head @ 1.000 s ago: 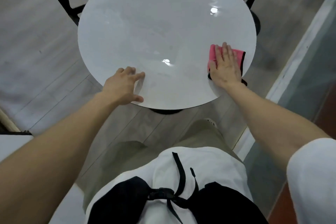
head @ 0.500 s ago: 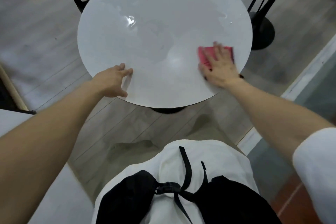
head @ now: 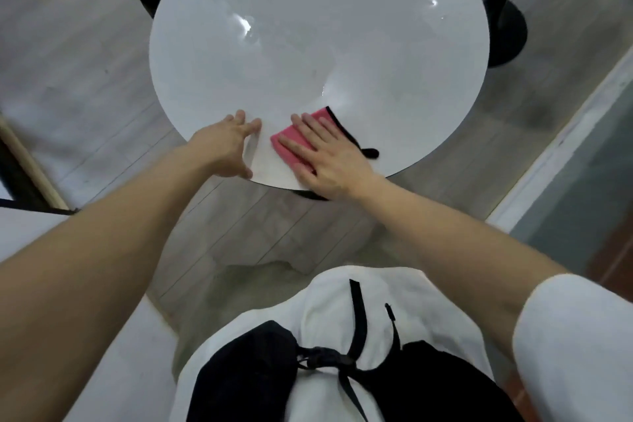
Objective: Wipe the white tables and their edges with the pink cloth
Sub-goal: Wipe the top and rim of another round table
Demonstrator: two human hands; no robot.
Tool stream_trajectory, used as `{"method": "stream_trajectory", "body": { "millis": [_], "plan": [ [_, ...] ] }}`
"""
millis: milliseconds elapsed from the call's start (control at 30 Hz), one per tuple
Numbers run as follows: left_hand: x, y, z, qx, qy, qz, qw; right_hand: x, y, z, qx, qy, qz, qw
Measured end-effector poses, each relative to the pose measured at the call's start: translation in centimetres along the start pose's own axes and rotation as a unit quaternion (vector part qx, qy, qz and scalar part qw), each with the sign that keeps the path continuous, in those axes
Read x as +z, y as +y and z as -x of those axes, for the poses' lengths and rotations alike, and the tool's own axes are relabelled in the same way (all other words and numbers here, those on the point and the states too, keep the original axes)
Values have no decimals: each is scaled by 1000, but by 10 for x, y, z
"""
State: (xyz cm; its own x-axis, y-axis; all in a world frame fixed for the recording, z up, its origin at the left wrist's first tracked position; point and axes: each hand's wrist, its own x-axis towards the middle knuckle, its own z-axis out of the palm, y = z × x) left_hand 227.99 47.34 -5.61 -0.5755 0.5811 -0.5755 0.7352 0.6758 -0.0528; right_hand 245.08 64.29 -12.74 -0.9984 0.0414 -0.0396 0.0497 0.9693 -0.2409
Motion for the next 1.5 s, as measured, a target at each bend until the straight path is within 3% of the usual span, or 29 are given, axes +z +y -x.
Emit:
{"method": "stream_trajectory", "body": {
  "millis": [67, 167, 233, 300, 367, 500, 567, 667, 733, 833, 933, 1000, 1067, 1133, 1233, 1267, 1400, 1500],
  "plan": [
    [0, 1, 3, 15, 13, -7, 1000, -21, 63, 23, 101, 6, 16, 995],
    [2, 0, 1, 23, 35, -11, 999, -47, 137, 46, 313, -17, 6, 950],
    [5, 1, -2, 35, 60, -19, 997, -41, 139, 43, 388, -6, 10, 921],
    [6, -3, -6, 53, 80, -18, 995, -24, 90, 20, 437, 35, 20, 898],
    [7, -16, -5, 63, 101, 32, 992, 1, 7, -13, 419, 72, 19, 905],
    [2, -46, 1, 9, 201, 126, 971, 39, -150, -74, 248, 53, -16, 967],
    [2, -58, 4, -9, 212, 115, 970, 42, -160, -76, 198, 33, -18, 979],
    [6, -70, 2, -6, 204, 112, 972, 36, -96, -46, 115, 64, 17, 991],
    [14, -72, -1, -1, 182, 128, 975, 18, -23, -19, 174, 64, 51, 981],
    [33, -69, 2, 9, 188, 139, 972, -17, 72, 15, 367, 32, 25, 929],
    [40, -68, 0, -8, 197, 140, 970, -13, 56, -19, 468, 71, 31, 880],
    [34, -70, -2, -19, 183, 145, 972, 11, -18, -60, 397, 84, 39, 913],
    [22, -69, 1, -26, 167, 170, 971, 34, -99, -88, 249, 65, 15, 966],
    [13, -70, 7, -46, 173, 207, 962, 41, -139, -93, 137, 44, -7, 990],
    [11, -71, 15, -137, 198, 217, 946, 25, -78, -79, -7, 45, -5, 999],
    [11, -67, 17, -160, 191, 216, 944, 14, -36, -77, -8, 37, 1, 999],
    [21, -36, 21, -201, 134, 257, 936, -44, 132, -87, 187, 3, 34, 982],
    [26, -20, 14, -223, 91, 276, 930, -52, 156, -104, 233, 11, 27, 972]
  ]
}}
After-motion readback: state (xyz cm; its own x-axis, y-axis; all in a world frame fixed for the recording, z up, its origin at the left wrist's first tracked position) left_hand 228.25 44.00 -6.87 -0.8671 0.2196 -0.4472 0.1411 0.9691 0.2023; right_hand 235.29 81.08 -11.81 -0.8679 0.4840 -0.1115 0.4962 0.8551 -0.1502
